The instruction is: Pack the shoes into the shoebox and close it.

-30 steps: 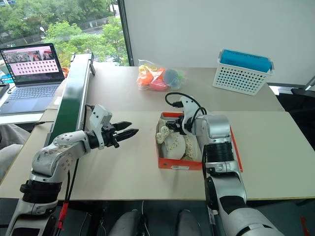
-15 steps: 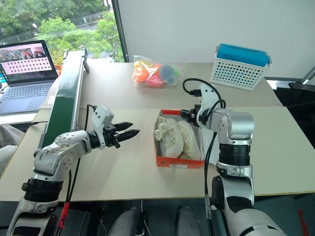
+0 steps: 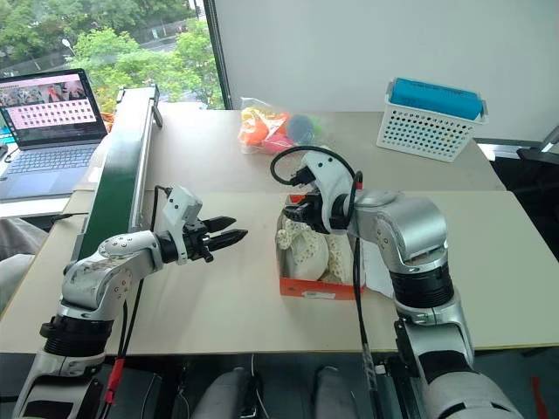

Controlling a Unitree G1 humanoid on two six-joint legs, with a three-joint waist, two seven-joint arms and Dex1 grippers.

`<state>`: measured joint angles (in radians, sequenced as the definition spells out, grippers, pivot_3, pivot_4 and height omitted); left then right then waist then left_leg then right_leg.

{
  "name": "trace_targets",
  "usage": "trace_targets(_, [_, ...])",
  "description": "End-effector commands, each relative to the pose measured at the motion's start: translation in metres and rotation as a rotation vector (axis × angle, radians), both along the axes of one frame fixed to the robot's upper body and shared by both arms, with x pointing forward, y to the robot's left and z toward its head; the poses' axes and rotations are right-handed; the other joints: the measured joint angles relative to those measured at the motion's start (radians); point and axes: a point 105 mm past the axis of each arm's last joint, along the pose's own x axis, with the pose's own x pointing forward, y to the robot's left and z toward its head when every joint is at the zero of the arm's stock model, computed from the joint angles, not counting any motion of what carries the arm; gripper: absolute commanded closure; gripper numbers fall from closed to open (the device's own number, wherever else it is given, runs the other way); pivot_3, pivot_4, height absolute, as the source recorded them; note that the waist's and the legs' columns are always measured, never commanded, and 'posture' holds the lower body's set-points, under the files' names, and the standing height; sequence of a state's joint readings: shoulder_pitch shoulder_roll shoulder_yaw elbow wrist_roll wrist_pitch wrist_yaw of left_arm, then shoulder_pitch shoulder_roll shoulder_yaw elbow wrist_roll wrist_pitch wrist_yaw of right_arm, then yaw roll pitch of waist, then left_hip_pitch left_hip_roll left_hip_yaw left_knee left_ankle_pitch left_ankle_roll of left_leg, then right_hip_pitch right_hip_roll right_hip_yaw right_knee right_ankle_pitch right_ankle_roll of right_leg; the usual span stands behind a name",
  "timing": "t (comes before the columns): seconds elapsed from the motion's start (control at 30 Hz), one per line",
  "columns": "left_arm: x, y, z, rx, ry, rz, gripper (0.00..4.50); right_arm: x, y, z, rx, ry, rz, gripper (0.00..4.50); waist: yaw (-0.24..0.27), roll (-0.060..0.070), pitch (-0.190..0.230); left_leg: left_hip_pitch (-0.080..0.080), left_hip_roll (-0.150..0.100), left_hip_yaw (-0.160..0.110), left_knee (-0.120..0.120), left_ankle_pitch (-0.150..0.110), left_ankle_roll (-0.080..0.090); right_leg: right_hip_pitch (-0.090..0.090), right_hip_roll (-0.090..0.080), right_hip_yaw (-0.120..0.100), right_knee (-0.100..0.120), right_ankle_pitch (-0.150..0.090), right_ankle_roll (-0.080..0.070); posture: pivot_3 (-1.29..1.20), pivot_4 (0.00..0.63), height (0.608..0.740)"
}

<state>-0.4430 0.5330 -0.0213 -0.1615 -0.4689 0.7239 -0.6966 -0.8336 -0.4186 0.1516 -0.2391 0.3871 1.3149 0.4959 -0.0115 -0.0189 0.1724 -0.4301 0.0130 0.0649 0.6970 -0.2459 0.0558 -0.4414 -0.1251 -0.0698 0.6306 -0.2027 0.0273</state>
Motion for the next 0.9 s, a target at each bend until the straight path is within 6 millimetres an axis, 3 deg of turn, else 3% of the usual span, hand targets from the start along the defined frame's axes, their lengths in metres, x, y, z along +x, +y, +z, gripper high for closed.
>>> trace_targets(0.03, [0.0,-0.001,0.012,-0.002,-0.054,-0.004,2.12,0.001,0.001,-0.006,-0.021,-0.023,0.026,4.36,-0.001,0.0,0.0,0.0,0.0,0.0,0.0,0.0,0.0,0.0,0.0,0.0,0.0,0.0,0.0,0.0,0.15,0.699])
trace_targets(0.2, [-0.001,0.0,0.012,-0.001,-0.052,0.0,2.12,0.006,0.003,-0.03,-0.043,0.022,0.036,4.48,-0.001,-0.001,0.0,0.0,0.0,0.0,0.001,0.0,0.0,0.0,0.0,0.0,0.001,0.0,0.0,0.0,0.15,0.699])
trace_targets(0.4, [-0.002,0.001,0.013,0.002,-0.051,0.004,2.12,0.018,-0.002,-0.086,-0.157,0.1,0.029,4.48,-0.001,-0.001,0.0,0.001,0.0,0.0,0.001,0.0,0.0,0.001,0.0,0.0,0.001,0.0,0.0,0.0,0.15,0.699])
trace_targets(0.57, [-0.003,0.001,0.013,0.005,-0.052,0.002,2.12,0.019,0.003,-0.106,-0.172,0.13,0.052,4.48,-0.002,-0.003,-0.001,0.005,0.0,0.0,0.001,0.0,0.0,0.005,0.0,0.0,0.001,0.0,0.0,0.0,0.15,0.699])
trace_targets(0.67, [-0.005,0.0,0.014,0.016,-0.063,-0.009,2.12,0.018,0.005,-0.101,-0.147,0.125,0.055,4.48,-0.006,-0.004,-0.002,0.008,0.001,0.0,0.001,0.0,-0.001,0.007,0.001,0.001,0.001,0.0,0.0,0.0,0.15,0.699])
trace_targets(0.8, [-0.012,-0.004,0.013,0.023,-0.072,-0.063,2.12,0.012,0.009,-0.063,-0.059,0.078,0.076,4.48,-0.003,-0.004,-0.002,0.007,0.002,0.0,0.0,0.001,-0.002,0.004,0.002,0.001,0.002,0.001,-0.001,0.0,0.15,0.699])
trace_targets(0.9, [-0.017,-0.008,0.012,0.027,-0.066,-0.108,2.12,-0.004,0.012,-0.026,0.019,0.05,0.14,4.48,-0.001,-0.004,-0.001,0.004,0.002,0.0,0.0,0.002,-0.003,0.002,0.002,0.001,0.002,0.001,-0.002,0.0,0.15,0.699])
